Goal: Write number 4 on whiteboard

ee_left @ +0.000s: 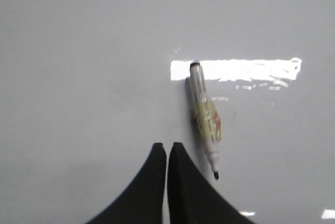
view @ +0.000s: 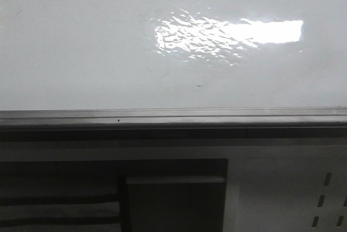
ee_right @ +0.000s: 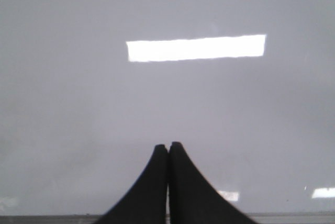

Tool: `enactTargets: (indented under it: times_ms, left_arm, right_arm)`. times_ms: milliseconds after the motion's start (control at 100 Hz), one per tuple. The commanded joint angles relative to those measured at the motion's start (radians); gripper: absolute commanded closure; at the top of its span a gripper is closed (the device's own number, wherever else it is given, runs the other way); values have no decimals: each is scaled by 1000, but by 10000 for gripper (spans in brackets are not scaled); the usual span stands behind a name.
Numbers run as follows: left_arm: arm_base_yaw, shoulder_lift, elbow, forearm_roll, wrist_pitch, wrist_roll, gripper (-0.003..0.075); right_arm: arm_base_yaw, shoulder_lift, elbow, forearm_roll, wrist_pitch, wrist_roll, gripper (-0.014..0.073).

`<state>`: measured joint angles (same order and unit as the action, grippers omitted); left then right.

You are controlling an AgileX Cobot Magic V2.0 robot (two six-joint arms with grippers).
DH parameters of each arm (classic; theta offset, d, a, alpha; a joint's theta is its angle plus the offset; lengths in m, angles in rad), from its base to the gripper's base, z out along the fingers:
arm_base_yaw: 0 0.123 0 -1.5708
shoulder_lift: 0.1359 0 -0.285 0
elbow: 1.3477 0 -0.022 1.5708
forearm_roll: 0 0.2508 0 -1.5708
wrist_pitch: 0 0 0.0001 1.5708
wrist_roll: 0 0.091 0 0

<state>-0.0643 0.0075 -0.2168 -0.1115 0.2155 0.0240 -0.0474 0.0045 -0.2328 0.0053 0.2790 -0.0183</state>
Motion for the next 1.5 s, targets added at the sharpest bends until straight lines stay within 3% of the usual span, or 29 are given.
enactTargets:
  times_ms: [0, 250, 970, 1070, 1230, 1290, 1340, 1490]
  left_arm:
    - [3, 66, -137, -13, 10, -9, 741]
    - [3, 281, -362, -13, 167, -9, 741]
    - [3, 353, -367, -9, 142, -9, 740]
    - [3, 353, -365, 46, 142, -9, 687]
    - [3, 353, -365, 87, 142, -9, 372]
    - [3, 353, -365, 87, 142, -9, 282]
    - [3, 353, -365, 80, 142, -9, 255]
    - [3, 353, -365, 78, 142, -9, 277]
  right_arm:
    - [-3, 66, -134, 3, 38, -1, 666]
    - [-3, 274, -375, -5, 274, -1, 666]
    - [-3, 347, -390, -5, 272, -1, 660]
    - [-3, 350, -390, -35, 270, -1, 566]
    - [-3, 350, -390, -56, 267, -1, 223]
    - [-3, 350, -390, -56, 267, -1, 144]
    - [-3, 350, -390, -56, 270, -1, 113]
    - [-3, 350, -390, -53, 270, -1, 115]
